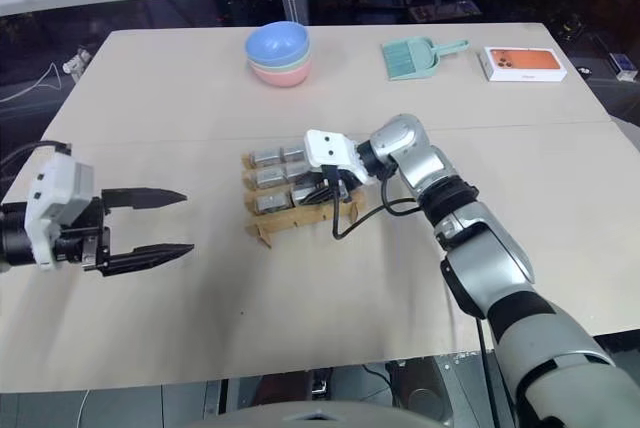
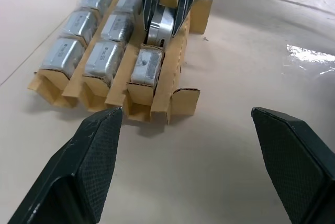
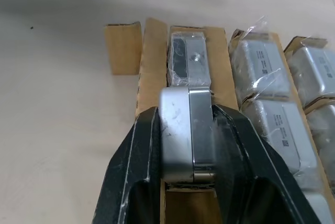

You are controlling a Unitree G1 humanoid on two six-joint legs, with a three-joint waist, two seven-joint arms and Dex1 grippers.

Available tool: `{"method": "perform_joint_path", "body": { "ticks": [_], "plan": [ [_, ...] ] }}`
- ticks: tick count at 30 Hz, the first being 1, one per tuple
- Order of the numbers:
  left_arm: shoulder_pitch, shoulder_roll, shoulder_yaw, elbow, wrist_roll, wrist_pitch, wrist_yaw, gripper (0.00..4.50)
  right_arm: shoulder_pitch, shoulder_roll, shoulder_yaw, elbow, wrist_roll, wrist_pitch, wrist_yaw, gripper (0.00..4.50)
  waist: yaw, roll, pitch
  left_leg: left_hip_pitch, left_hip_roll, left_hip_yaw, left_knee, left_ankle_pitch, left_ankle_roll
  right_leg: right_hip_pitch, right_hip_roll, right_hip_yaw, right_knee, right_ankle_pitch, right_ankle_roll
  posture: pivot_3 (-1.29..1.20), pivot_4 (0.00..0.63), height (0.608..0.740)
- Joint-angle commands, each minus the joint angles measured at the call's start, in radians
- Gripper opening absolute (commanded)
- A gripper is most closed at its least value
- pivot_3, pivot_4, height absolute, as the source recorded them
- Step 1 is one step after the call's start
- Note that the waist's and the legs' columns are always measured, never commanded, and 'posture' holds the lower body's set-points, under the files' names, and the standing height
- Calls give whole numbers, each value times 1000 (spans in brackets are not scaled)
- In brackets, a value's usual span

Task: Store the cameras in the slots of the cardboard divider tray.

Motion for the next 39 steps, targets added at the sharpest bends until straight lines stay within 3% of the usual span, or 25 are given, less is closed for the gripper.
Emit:
{"method": "perform_joint_path", "body": {
  "ticks": [1,2,7,14,21,29,39],
  "plan": [
    [-14,5,6,-1,-8,-17,2,4095,-15,9,-15,18,-19,-15,-18,1794,0,0,0,0,0,0,0,0,0,0,0,0,0,0,0,0,150,740],
    [-17,5,3,1,-8,-17,1,4095,-16,12,-23,19,-20,-16,-32,2032,0,0,0,0,0,0,0,0,0,0,0,0,0,0,0,0,150,740],
    [-38,8,-24,15,-8,-22,-4,4095,-12,-8,-71,-63,9,27,-71,4415,-2,0,0,0,0,0,0,0,-1,0,0,0,0,0,0,0,150,740],
    [-86,4,-84,37,-11,-37,-10,4095,144,-145,-250,-489,135,312,-200,4415,9,1,1,-1,0,-2,0,1,-2,0,0,-2,1,1,0,0,150,740],
    [-209,6,-202,119,10,-75,-40,4095,513,-273,-453,-881,162,571,-489,4415,13,1,0,-1,-1,-2,0,0,1,0,-1,-2,0,1,0,0,150,740],
    [-338,-3,-311,207,37,-111,-80,4095,745,-219,-467,-997,81,695,-804,4415,-4,1,0,2,0,1,0,-1,3,0,2,2,2,0,0,0,150,740],
    [-380,2,-343,244,49,-127,-112,4095,796,-134,-465,-987,103,729,-941,4415,1,0,0,0,0,1,0,-1,3,0,2,2,0,0,1,0,150,740]
  ]
}}
